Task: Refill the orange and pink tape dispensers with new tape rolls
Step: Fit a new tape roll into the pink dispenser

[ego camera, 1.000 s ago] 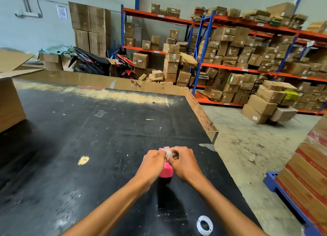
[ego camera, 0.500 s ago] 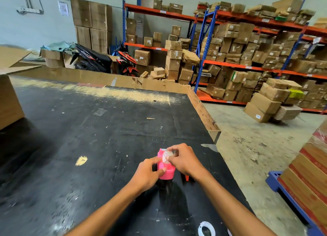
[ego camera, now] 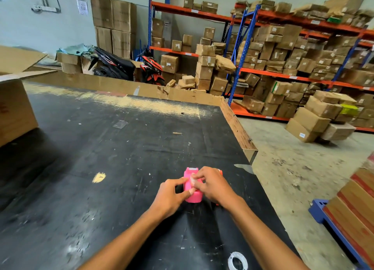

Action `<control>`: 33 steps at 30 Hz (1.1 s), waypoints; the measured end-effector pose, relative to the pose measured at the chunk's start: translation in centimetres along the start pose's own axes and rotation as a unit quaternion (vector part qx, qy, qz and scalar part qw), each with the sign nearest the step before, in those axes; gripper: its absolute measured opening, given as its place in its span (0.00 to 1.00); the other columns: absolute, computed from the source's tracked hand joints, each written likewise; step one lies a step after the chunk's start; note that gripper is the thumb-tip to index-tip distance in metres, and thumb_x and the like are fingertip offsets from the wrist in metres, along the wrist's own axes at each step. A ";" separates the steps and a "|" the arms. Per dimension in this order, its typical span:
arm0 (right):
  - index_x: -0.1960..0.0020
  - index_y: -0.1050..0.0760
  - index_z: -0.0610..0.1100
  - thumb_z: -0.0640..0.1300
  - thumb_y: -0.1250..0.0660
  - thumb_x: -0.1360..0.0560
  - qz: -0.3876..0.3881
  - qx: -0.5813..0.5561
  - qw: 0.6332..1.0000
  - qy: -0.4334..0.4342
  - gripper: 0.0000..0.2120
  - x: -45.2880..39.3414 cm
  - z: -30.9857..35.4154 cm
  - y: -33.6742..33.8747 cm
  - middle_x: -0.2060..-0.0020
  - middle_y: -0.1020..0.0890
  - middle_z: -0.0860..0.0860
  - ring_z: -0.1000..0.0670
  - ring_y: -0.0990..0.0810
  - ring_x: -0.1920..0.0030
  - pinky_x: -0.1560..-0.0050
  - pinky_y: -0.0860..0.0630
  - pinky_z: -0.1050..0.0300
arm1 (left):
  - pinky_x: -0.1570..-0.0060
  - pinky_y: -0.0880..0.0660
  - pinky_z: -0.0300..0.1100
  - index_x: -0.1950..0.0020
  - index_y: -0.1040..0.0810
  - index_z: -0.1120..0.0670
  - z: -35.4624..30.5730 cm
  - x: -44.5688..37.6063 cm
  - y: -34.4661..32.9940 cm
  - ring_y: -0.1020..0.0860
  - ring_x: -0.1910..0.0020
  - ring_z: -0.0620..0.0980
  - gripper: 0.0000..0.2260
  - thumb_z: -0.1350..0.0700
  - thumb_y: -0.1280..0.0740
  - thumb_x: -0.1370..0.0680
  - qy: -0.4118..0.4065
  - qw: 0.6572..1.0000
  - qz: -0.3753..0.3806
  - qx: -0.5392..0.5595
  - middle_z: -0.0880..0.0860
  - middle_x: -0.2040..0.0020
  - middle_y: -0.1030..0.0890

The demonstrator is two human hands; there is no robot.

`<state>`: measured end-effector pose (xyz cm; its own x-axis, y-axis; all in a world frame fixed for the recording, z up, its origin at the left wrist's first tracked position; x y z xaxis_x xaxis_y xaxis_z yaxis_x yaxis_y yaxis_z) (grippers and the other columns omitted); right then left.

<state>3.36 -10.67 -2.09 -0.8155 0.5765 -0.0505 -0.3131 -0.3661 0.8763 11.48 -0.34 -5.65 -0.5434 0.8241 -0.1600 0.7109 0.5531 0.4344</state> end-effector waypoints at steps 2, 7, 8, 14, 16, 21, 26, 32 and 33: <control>0.62 0.17 0.47 0.46 0.36 0.27 -0.005 -0.006 1.000 0.005 0.10 0.1 -0.1 0.0 0.63 0.19 0.50 0.46 0.20 0.56 0.52 0.22 0.42 | 0.56 0.36 0.13 0.37 0.21 0.53 0.2 -0.1 0.0 0.28 0.43 0.33 0.18 0.54 0.28 0.26 -0.005 1.000 -0.008 -0.004 0.48 0.38 0.19; 0.58 0.16 0.45 0.45 0.34 0.26 0.007 0.000 1.000 0.007 0.09 0.0 -0.1 -0.1 0.57 0.17 0.49 0.46 0.20 0.51 0.51 0.23 0.45 | 0.54 0.36 0.14 0.36 0.22 0.53 0.5 -0.2 -0.1 0.28 0.42 0.34 0.20 0.52 0.28 0.27 0.002 1.000 -0.002 -0.013 0.50 0.36 0.20; 0.57 0.16 0.45 0.46 0.34 0.26 0.005 -0.002 1.000 0.005 0.09 0.0 -0.2 -0.1 0.54 0.17 0.47 0.46 0.21 0.50 0.50 0.23 0.45 | 0.55 0.35 0.14 0.36 0.22 0.53 0.5 -0.2 -0.1 0.27 0.42 0.35 0.19 0.53 0.28 0.27 0.001 1.000 -0.001 -0.015 0.50 0.37 0.19; 0.47 0.18 0.50 0.48 0.29 0.30 -0.031 -0.079 0.996 -0.008 0.12 0.2 -1.5 -0.3 0.56 0.19 0.52 0.47 0.21 0.51 0.44 0.25 0.48 | 0.56 0.36 0.12 0.36 0.21 0.53 0.7 -0.2 -0.1 0.27 0.42 0.36 0.19 0.52 0.28 0.27 0.004 1.000 0.005 -0.019 0.50 0.38 0.19; 0.39 0.23 0.46 0.45 0.27 0.32 -0.027 -0.091 0.995 -0.020 0.21 -0.2 -1.6 0.1 0.58 0.20 0.50 0.45 0.21 0.51 0.44 0.25 0.49 | 0.56 0.35 0.14 0.37 0.21 0.52 0.7 -0.2 -0.1 0.26 0.44 0.34 0.19 0.51 0.28 0.27 0.006 1.000 0.009 -0.022 0.47 0.39 0.19; 0.52 0.18 0.49 0.51 0.28 0.29 0.034 -0.076 0.996 -0.026 0.08 -1.2 -1.3 0.6 0.69 0.24 0.53 0.51 0.27 0.62 0.58 0.32 0.56 | 0.55 0.31 0.19 0.43 0.19 0.44 0.5 0.0 0.1 0.27 0.60 0.18 0.13 0.51 0.28 0.27 0.017 1.000 0.018 -0.008 0.31 0.58 0.21; 0.51 0.17 0.43 0.46 0.25 0.32 0.053 -0.096 0.993 -0.035 0.12 -1.7 -1.6 0.6 0.69 0.26 0.53 0.52 0.29 0.65 0.63 0.32 0.58 | 0.49 0.29 0.29 0.49 0.20 0.37 0.8 0.0 0.0 0.24 0.58 0.31 0.10 0.48 0.27 0.28 0.023 1.000 0.015 0.003 0.36 0.59 0.16; 0.59 0.20 0.50 0.42 0.24 0.36 0.048 -0.117 0.992 0.008 0.08 -2.3 -1.7 0.6 0.68 0.23 0.52 0.52 0.26 0.64 0.60 0.28 0.52 | 0.54 0.32 0.19 0.42 0.18 0.46 0.9 -0.1 -0.2 0.24 0.57 0.24 0.14 0.51 0.27 0.27 0.012 0.999 0.026 0.015 0.35 0.57 0.16; 0.60 0.21 0.51 0.41 0.25 0.36 0.050 -0.119 0.992 0.016 0.08 -2.4 -1.7 0.6 0.68 0.22 0.52 0.52 0.25 0.64 0.60 0.27 0.52 | 0.54 0.32 0.18 0.41 0.18 0.46 0.9 -0.1 -0.2 0.24 0.55 0.24 0.15 0.50 0.27 0.27 0.015 0.999 0.028 0.013 0.36 0.54 0.15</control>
<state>4.31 -13.52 -2.21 -0.8626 0.5057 0.0125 -0.3318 -0.5842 0.7407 11.78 -0.44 -6.53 -0.5155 0.8500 -0.1087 0.7517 0.5094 0.4188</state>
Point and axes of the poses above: each hand's wrist, its own x-axis away from the middle knuckle, its own y-axis out of the back of the hand, z = x × y, the point moved 5 cm from there along -x, towards the middle knuckle
